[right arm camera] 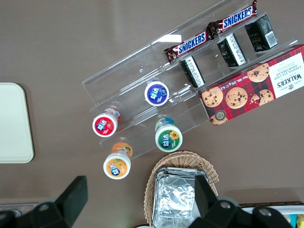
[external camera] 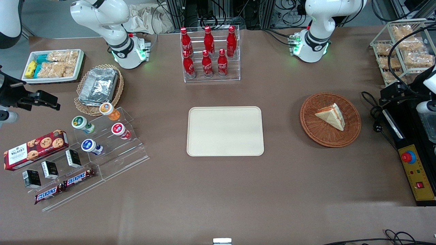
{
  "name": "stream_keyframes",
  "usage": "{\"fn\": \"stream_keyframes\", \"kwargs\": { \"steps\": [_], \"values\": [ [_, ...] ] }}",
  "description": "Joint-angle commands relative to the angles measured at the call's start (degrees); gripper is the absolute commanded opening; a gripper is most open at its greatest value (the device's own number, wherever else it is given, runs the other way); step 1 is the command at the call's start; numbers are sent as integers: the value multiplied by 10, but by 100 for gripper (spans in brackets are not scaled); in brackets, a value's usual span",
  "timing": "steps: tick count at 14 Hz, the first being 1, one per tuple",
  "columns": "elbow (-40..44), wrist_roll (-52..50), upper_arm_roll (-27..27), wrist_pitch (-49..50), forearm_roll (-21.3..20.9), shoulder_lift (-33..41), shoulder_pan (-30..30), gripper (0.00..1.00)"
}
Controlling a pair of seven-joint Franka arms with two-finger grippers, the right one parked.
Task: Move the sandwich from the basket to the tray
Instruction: 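Move the left gripper over the wicker basket above the sandwich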
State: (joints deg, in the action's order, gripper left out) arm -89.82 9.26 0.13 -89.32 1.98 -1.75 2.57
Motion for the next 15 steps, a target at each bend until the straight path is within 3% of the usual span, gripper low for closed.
{"fn": "stream_keyframes", "kwargs": {
  "steps": [1,15],
  "values": [
    [12,5,0,12,-3,-5,0,100],
    [2,0,0,64,4,-1,1,100]
  ]
}}
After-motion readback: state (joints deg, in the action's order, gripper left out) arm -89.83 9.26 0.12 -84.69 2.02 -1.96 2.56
